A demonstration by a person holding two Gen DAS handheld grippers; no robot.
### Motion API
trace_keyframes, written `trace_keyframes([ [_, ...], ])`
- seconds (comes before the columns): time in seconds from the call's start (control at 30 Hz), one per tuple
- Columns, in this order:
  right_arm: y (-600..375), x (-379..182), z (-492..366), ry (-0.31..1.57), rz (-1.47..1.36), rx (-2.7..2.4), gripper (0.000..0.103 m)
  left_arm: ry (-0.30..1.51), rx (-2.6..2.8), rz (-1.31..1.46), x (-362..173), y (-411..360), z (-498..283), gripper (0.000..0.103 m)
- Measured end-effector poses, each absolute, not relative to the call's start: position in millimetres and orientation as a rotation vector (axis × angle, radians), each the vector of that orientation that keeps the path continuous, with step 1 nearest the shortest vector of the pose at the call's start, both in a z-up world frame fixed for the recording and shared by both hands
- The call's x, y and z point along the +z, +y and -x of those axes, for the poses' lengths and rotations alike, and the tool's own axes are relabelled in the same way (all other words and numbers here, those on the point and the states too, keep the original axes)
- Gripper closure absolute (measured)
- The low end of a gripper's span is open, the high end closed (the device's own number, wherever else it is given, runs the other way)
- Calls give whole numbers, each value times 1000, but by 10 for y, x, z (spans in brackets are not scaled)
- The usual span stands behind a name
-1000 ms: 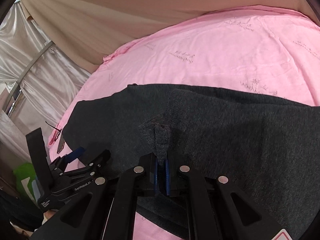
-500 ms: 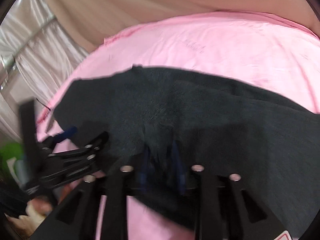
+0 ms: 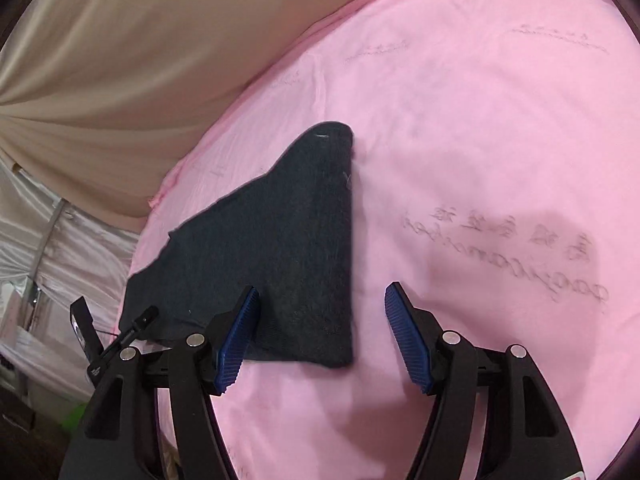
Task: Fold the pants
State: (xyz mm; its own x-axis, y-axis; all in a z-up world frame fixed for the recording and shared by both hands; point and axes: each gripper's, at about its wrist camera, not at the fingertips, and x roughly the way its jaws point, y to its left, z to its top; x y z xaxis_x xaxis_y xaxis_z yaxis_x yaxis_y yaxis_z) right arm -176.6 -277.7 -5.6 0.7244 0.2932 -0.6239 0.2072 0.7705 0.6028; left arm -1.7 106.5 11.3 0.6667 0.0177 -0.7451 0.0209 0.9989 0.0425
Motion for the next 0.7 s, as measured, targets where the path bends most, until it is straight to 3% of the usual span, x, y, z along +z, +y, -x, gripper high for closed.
trace_keyframes([
  [0.07,-2693,-102,1661,798,-711,86,82,840,37,-71,114,1036,37,5],
  [0.17,-2657,61,1668,781,-612,80,91,844,77,-80,128,1008,75,5],
  [0.4,-3171,403,1896,750,-509,25,93,837,82,-122,177,803,236,5],
  [0.6,-3780,237,2293,742,-555,-132,93,836,23,-173,169,501,357,5],
  [0.67,-3894,96,2325,789,-553,-199,90,840,7,-188,132,399,374,5],
  [0.7,-3917,94,2362,782,-552,-225,75,839,8,-195,116,360,376,5],
])
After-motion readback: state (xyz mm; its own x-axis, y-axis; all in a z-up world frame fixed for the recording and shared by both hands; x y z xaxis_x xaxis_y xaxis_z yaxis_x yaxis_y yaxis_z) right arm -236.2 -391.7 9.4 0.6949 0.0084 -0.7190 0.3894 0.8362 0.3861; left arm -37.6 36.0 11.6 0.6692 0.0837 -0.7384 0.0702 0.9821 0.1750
